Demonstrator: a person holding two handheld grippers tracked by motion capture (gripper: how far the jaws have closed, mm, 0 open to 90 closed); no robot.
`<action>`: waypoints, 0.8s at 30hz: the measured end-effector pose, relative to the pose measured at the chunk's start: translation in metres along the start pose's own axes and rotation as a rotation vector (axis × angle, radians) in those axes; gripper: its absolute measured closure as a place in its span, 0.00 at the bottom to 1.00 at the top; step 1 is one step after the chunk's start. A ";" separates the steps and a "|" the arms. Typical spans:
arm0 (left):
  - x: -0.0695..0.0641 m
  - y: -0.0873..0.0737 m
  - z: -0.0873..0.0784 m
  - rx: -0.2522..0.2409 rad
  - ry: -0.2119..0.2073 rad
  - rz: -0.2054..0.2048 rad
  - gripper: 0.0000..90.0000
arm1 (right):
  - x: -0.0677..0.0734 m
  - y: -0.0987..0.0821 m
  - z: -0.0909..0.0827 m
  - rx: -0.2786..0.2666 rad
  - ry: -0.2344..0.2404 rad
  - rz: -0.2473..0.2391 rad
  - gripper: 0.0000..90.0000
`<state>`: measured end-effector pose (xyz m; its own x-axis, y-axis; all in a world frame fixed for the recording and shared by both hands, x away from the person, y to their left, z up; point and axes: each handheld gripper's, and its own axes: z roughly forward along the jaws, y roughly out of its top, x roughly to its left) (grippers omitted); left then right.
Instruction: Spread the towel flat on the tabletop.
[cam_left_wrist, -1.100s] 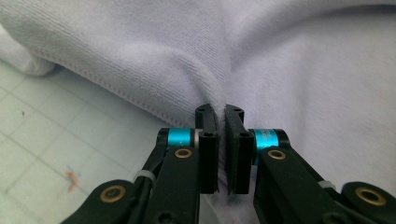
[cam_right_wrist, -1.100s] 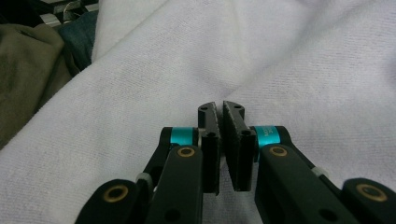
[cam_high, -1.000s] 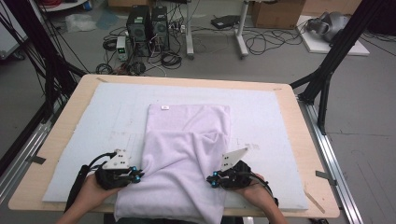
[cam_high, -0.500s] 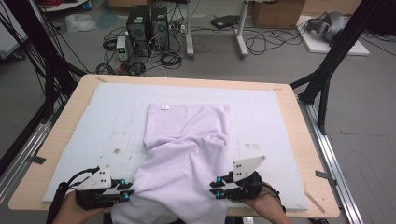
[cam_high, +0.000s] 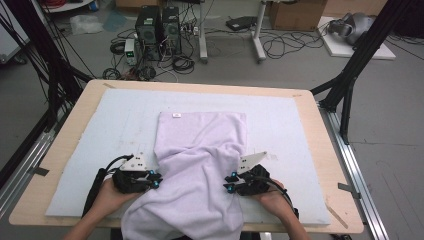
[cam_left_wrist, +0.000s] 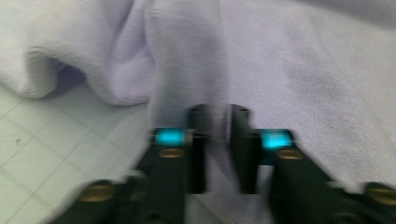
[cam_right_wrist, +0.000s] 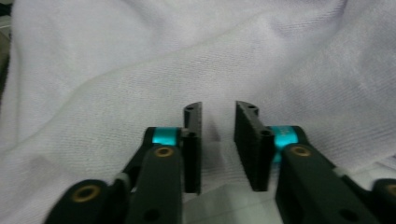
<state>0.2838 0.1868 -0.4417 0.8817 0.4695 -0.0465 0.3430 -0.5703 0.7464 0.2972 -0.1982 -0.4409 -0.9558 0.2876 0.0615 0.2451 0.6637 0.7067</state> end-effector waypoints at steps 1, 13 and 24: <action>0.000 0.000 -0.001 0.003 0.004 -0.007 0.96 | 0.000 0.000 0.001 0.000 0.000 -0.002 0.93; -0.016 -0.011 -0.066 -0.082 0.051 -0.006 0.96 | 0.010 0.012 -0.018 -0.114 0.025 -0.028 0.96; -0.002 -0.014 -0.059 -0.090 0.072 -0.038 0.82 | -0.001 -0.005 -0.037 -0.120 -0.058 0.035 0.86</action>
<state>0.2578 0.2340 -0.4129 0.8421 0.5384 -0.0308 0.3426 -0.4901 0.8015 0.2912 -0.2274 -0.4185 -0.9350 0.3511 0.0492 0.2540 0.5665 0.7840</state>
